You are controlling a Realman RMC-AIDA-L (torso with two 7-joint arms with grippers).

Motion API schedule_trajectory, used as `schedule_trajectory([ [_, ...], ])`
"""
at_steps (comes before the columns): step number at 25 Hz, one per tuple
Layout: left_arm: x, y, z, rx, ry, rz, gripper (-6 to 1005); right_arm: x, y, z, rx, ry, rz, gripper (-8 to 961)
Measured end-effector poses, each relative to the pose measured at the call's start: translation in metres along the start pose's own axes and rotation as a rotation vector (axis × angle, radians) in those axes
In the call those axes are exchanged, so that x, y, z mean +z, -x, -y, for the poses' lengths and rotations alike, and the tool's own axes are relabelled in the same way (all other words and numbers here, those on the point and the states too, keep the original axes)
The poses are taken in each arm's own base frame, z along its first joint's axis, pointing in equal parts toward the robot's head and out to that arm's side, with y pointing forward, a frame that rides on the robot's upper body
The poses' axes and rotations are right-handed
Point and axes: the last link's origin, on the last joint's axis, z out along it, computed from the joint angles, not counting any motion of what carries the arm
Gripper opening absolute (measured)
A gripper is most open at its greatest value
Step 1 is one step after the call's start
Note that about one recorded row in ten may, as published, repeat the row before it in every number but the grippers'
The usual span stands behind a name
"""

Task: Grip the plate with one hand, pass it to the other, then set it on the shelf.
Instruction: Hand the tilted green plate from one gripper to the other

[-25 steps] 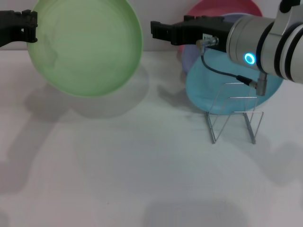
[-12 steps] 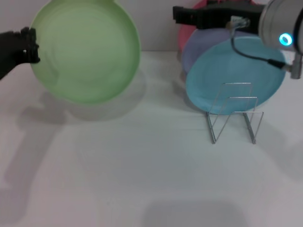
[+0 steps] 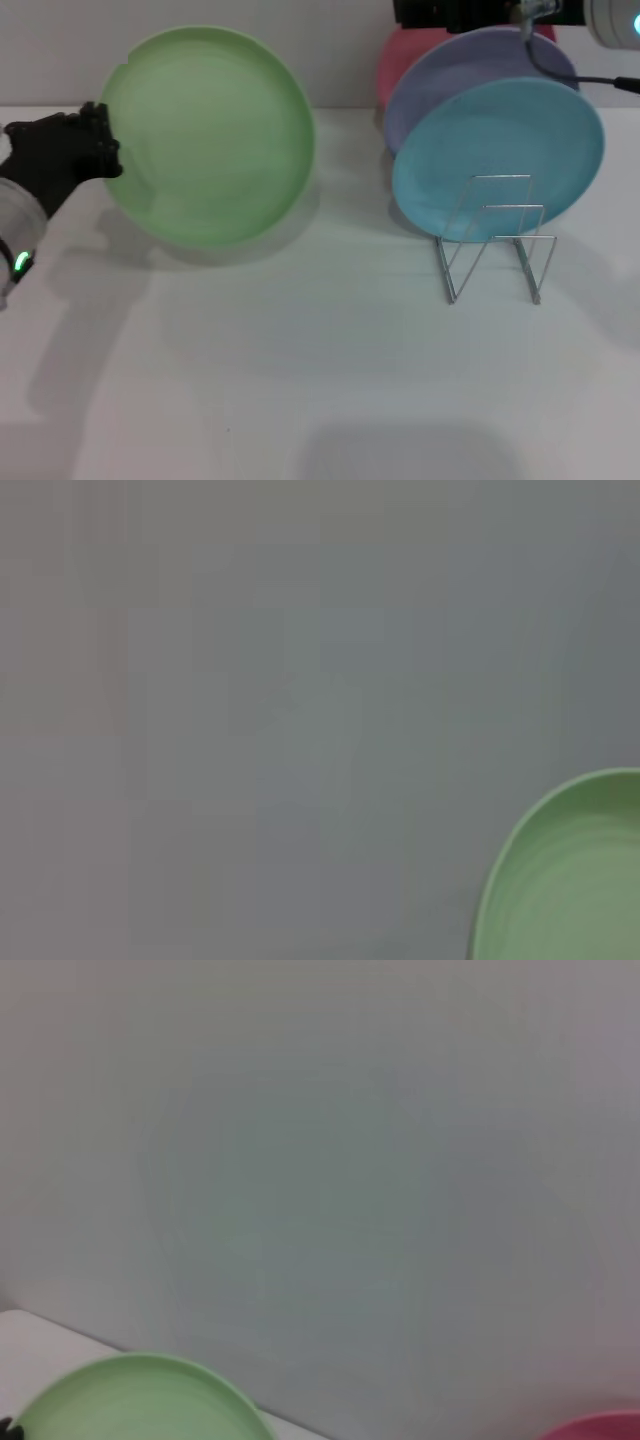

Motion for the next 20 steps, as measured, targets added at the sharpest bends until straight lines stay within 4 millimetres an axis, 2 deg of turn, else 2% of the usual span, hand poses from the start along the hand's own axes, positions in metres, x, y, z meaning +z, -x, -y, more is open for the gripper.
schedule_trajectory([
  [15, 0.007, 0.003, -0.02, 0.022, 0.072, 0.034, 55, -0.011, 0.006, 0.018, -0.011, -0.055, 0.014, 819],
  [20, 0.006, 0.005, -0.019, 0.012, 0.071, 0.04, 58, -0.004, 0.001, 0.016, -0.016, -0.042, -0.02, 819],
])
